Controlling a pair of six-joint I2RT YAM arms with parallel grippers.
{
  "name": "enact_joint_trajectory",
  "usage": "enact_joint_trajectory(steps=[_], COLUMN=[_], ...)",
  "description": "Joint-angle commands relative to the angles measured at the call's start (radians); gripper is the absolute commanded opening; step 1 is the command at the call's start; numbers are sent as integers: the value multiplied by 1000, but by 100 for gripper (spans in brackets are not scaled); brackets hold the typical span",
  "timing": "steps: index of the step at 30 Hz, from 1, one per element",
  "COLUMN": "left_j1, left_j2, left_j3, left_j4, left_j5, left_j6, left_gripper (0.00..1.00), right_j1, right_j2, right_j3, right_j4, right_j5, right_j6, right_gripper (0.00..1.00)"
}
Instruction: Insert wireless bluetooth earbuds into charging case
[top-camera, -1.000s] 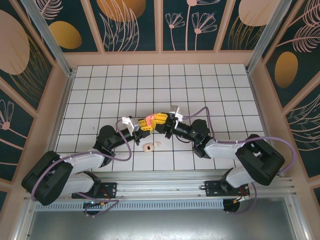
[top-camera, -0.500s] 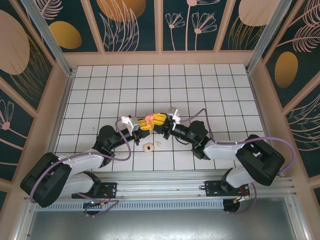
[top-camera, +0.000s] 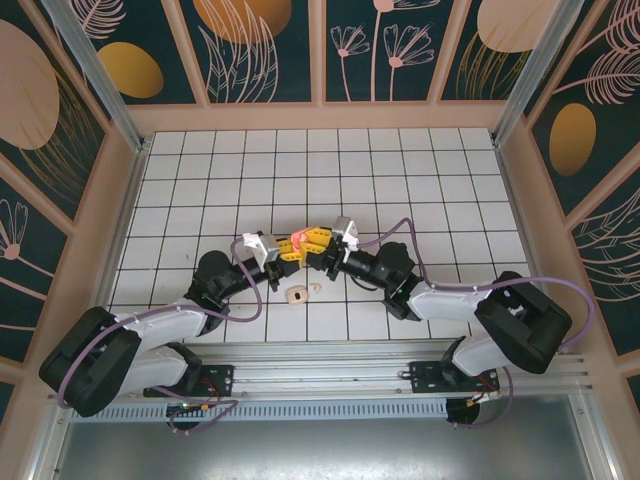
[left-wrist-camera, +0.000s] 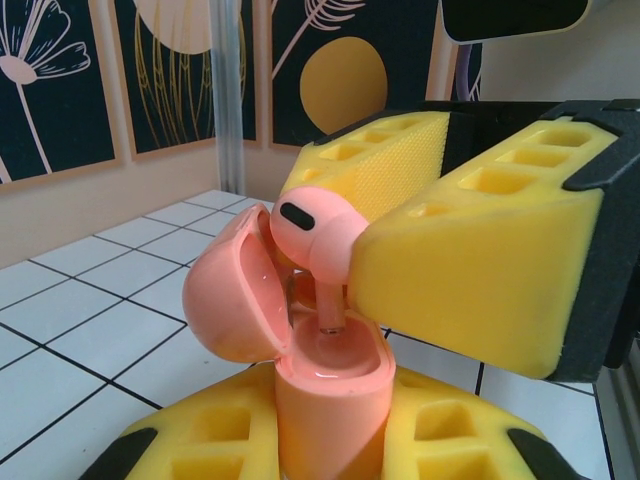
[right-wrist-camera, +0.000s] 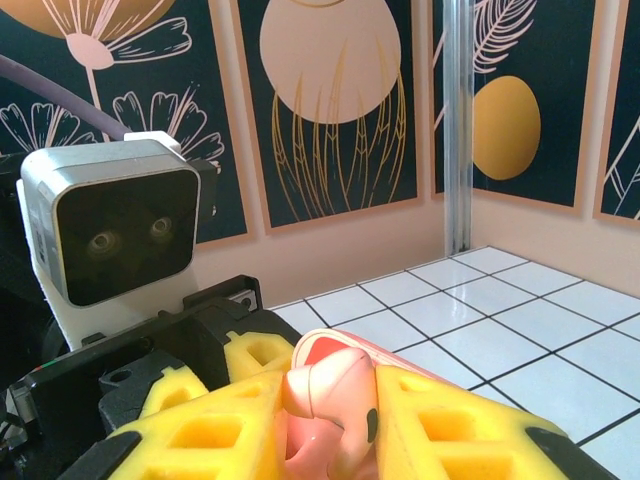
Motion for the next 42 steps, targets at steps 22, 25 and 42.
enact_joint_trajectory(steps=[22,25,42], left_j1=[-7,-6,-6], left_j2=[-51,-51,-77], left_j3=[49,49,54], left_j4=[49,47,-49], left_j5=[-53,-52,-85], left_j6=[26,25,101], left_gripper=[0,0,0], right_j1=[24,23,24], right_j2=[-26,-30,-74], right_j3=[-11,-9,-11], right_j4=[-109,-111,-157], right_j5=[-7,-8,-5], right_j6=[-22,-25,-27], right_gripper=[31,31,28])
